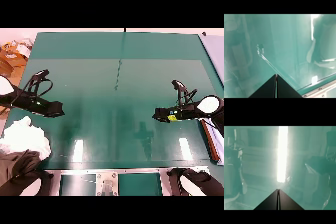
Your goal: Fold the shirts.
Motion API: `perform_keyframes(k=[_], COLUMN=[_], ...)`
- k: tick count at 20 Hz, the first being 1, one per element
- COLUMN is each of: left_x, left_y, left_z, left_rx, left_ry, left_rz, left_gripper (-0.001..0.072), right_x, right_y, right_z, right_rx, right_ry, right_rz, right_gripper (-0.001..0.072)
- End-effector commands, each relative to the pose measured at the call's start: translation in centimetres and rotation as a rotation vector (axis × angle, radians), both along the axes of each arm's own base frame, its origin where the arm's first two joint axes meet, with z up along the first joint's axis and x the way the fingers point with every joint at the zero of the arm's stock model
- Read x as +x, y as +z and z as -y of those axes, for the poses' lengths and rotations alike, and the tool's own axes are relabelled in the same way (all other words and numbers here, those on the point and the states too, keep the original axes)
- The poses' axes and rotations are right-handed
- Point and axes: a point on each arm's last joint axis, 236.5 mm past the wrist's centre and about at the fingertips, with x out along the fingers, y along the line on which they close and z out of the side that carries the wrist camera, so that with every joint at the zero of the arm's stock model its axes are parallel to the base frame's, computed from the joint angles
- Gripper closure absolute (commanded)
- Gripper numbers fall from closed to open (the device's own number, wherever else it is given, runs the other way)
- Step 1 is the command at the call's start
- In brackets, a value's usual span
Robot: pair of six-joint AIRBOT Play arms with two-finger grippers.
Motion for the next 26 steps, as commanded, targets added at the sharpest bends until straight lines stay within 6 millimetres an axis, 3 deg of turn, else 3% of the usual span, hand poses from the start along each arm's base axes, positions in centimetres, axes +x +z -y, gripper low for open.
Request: perform_keyframes(k=[1, 3, 5, 6, 7, 9, 10, 15, 18, 19, 20, 21, 24, 26], left_x=[0.3, 0.9, 1.5, 1.6, 1.3, -0.9, -2.4, -8.9, -11.1, -11.5, -11.7, -11.8, -10.6, -7.2], left_y=[-0.1, -0.7, -1.7, -2.1, -2.6, -3.7, -5.0, -12.8, -15.6, -16.1, -16.2, -16.0, -14.3, -11.7], left_z=[-0.3, -2.2, -6.3, -9.4, -13.0, -18.7, -19.8, -23.1, -23.6, -23.6, -23.5, -23.4, -22.5, -19.9], left_rx=[0.014, 0.102, 0.276, 0.404, 0.544, 0.747, 0.759, 0.734, 0.702, 0.692, 0.685, 0.682, 0.628, 0.479], left_ry=[0.002, 0.009, 0.041, 0.084, 0.154, 0.263, 0.307, 0.424, 0.47, 0.481, 0.485, 0.476, 0.467, 0.457], left_rz=[0.013, 0.038, 0.056, 0.052, 0.033, -0.047, -0.102, -0.27, -0.299, -0.307, -0.313, -0.321, -0.329, -0.267], left_gripper=[0.068, 0.068, 0.0661, 0.0276, -0.0009, -0.0013, -0.0013, -0.0013, -0.0013, 0.0059, 0.0429, 0.0668, 0.0681, 0.0682], right_x=[0.0, 0.0, 0.0, 0.0, 0.0, 0.0, 0.0, 0.0, 0.0, 0.0, 0.0, 0.0, 0.0, 0.1], right_y=[0.0, 0.0, 0.0, 0.0, 0.0, 0.0, 0.0, 0.0, 0.0, 0.0, 0.0, 0.0, 0.0, 0.0], right_z=[0.0, 0.0, 0.0, 0.0, 0.0, 0.0, 0.0, 0.0, 0.0, 0.0, 0.0, 0.0, 0.0, 0.0], right_rx=[0.001, 0.0, 0.001, 0.001, 0.001, 0.001, 0.001, 0.001, 0.001, 0.001, 0.001, 0.001, 0.001, 0.001], right_ry=[0.001, 0.001, 0.001, 0.001, 0.001, 0.001, 0.001, 0.001, 0.001, 0.001, 0.001, 0.001, 0.0, -0.001], right_rz=[0.0, 0.0, 0.0, 0.0, 0.0, 0.001, 0.001, 0.001, 0.001, 0.001, 0.001, 0.0, 0.001, 0.004], right_gripper=[0.0696, 0.0696, 0.0696, 0.0696, 0.0696, 0.0696, 0.0696, 0.0696, 0.0696, 0.0696, 0.0696, 0.0696, 0.0696, 0.0696])
